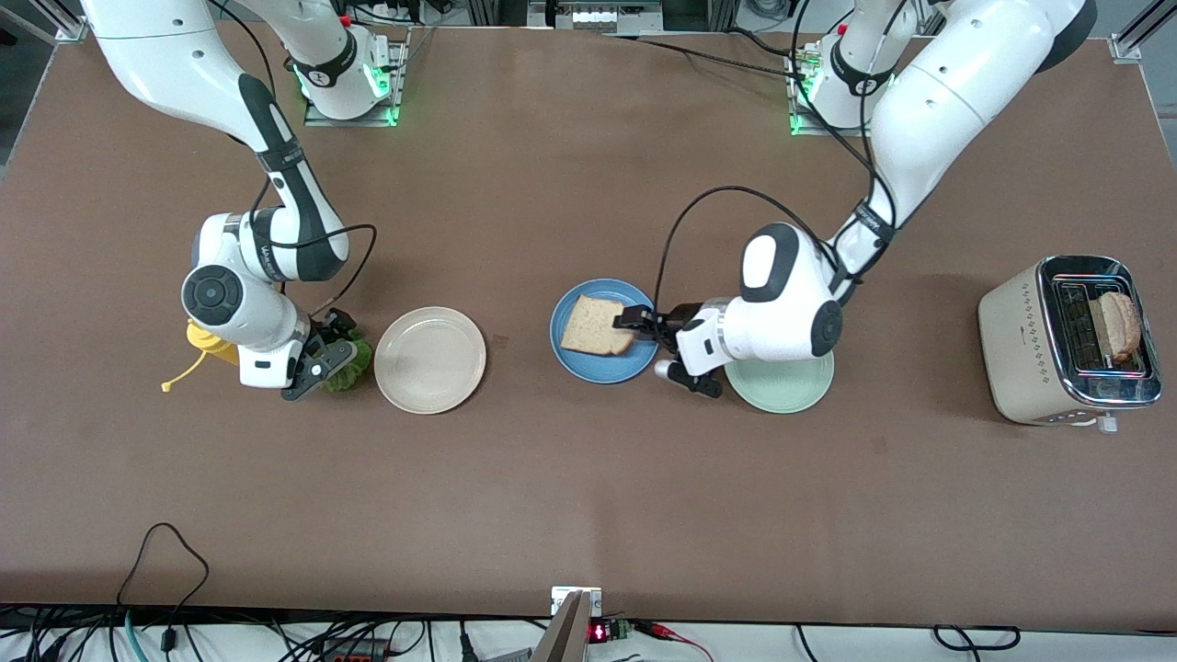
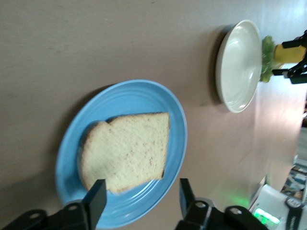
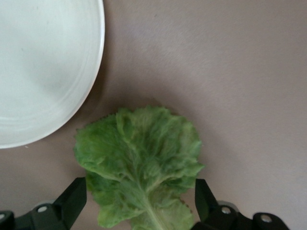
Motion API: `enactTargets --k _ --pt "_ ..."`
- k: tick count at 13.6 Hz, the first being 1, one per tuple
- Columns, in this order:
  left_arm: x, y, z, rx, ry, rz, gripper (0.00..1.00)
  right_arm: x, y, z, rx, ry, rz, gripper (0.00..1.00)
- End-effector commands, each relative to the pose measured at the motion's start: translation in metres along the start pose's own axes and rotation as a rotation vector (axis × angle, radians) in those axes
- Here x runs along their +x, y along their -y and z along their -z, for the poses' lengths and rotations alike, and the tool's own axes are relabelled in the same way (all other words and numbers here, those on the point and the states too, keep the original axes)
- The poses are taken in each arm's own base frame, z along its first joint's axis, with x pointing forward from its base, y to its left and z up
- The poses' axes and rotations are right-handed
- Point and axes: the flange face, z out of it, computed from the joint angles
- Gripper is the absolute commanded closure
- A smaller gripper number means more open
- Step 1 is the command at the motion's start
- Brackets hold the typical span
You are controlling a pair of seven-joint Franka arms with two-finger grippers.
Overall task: Make sandwich in blue plate with both arms
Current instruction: 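Lay the bread on the plate while the right gripper grasps the lettuce, then carry the lettuce to the plate while the left gripper withdraws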
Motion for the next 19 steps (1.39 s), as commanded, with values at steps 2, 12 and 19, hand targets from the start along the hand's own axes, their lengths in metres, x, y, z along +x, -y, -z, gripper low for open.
enactTargets --k 2,12,19 --pt "-0.013 -0.012 0.048 0.167 0.061 -0.108 0.00 -0.004 0.001 -0.013 -0.016 -0.021 0.029 0.00" --pt "-0.026 -0.024 0.210 0.791 0.224 -0.199 0.00 -0.002 -0.002 -0.014 -0.028 -0.039 0.022 1.00" --pt "-0.067 -0.021 0.339 0.814 0.180 -0.020 0.00 0.106 0.053 0.171 0.113 -0.156 0.032 1.00"
